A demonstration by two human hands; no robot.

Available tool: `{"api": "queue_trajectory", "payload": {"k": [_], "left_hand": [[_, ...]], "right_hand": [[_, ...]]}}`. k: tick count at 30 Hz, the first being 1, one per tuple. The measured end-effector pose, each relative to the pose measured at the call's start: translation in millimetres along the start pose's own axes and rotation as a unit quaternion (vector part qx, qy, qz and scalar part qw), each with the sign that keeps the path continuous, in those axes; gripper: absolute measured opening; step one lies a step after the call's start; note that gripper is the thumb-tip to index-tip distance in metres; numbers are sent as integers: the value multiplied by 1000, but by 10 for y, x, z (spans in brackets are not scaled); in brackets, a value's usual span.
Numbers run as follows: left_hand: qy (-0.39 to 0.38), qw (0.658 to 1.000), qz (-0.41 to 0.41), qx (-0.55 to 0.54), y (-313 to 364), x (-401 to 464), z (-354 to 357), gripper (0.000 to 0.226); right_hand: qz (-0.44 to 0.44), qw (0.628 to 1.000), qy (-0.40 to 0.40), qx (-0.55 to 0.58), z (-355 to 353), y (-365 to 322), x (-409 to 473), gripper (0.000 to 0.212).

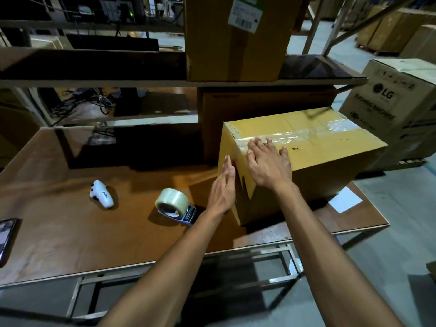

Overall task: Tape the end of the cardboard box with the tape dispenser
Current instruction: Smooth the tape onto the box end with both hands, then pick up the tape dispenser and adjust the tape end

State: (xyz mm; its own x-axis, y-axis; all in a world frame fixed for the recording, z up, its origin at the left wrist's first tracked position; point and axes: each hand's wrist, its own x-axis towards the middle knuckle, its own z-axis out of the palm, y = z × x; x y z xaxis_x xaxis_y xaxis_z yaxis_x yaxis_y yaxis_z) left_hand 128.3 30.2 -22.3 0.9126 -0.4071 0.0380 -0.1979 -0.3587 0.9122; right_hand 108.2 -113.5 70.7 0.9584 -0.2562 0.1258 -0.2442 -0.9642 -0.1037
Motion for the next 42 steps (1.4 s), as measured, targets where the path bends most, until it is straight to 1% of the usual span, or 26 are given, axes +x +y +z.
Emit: {"api": "queue_trajectory", "payload": {"k": [2, 3, 5, 8, 12, 17, 19, 22, 25, 27, 30, 32, 34, 36, 39, 42], "left_hand": [[17, 998, 66, 1, 71, -49, 41, 70], [13, 997, 82, 3, 100, -65, 65, 70], [-2, 997, 76, 13, 106, -83, 100, 71], [-20, 998, 41, 47, 62, -74, 50, 64], [-25, 996, 25, 78, 31, -89, -103, 59], [-25, 991, 79, 108, 12, -167, -164, 63], [-31, 987, 91, 129, 3, -189, -157, 69], [-22, 984, 80, 156, -114, -215, -221, 72], [2, 984, 52, 173, -431, -254, -392, 67], [34, 981, 45, 187, -648, -318, -543, 60], [82, 973, 43, 211, -864, -467, -749, 52], [104, 965, 42, 235, -970, -538, -864, 51], [119, 961, 28, 246, -1062, -595, -963, 52], [129, 961, 10, 245, -1166, -633, -1065, 54], [131, 962, -29, 236, -1291, -654, -1193, 61], [111, 969, -111, 190, -1420, -610, -1294, 80]], "right_hand": [[4, 999, 43, 24, 18, 9, -45, 61], [5, 998, 59, 32, 29, 8, -70, 61], [12, 996, 80, 43, 49, -7, -110, 62], [37, 991, 108, 62, 74, -47, -158, 63], [59, 987, 136, 69, 87, -93, -179, 62], [60, 982, 160, 79, 129, -57, -227, 58], [45, 975, 191, 103, 199, -54, -318, 54], [-15, 957, 261, 124, 411, -102, -576, 46], [-49, 938, 324, 112, 679, -229, -904, 40], [-68, 936, 330, 105, 876, -348, -1093, 35], [-90, 952, 274, 104, 1185, -523, -1282, 35], [-86, 968, 203, 123, 1350, -626, -1330, 36], [-44, 978, 109, 174, 1483, -722, -1332, 35], [20, 974, 24, 225, 1605, -814, -1293, 33], [98, 954, -77, 273, 1740, -912, -1199, 29], [99, 948, -138, 270, 1866, -1021, -1128, 32]]}}
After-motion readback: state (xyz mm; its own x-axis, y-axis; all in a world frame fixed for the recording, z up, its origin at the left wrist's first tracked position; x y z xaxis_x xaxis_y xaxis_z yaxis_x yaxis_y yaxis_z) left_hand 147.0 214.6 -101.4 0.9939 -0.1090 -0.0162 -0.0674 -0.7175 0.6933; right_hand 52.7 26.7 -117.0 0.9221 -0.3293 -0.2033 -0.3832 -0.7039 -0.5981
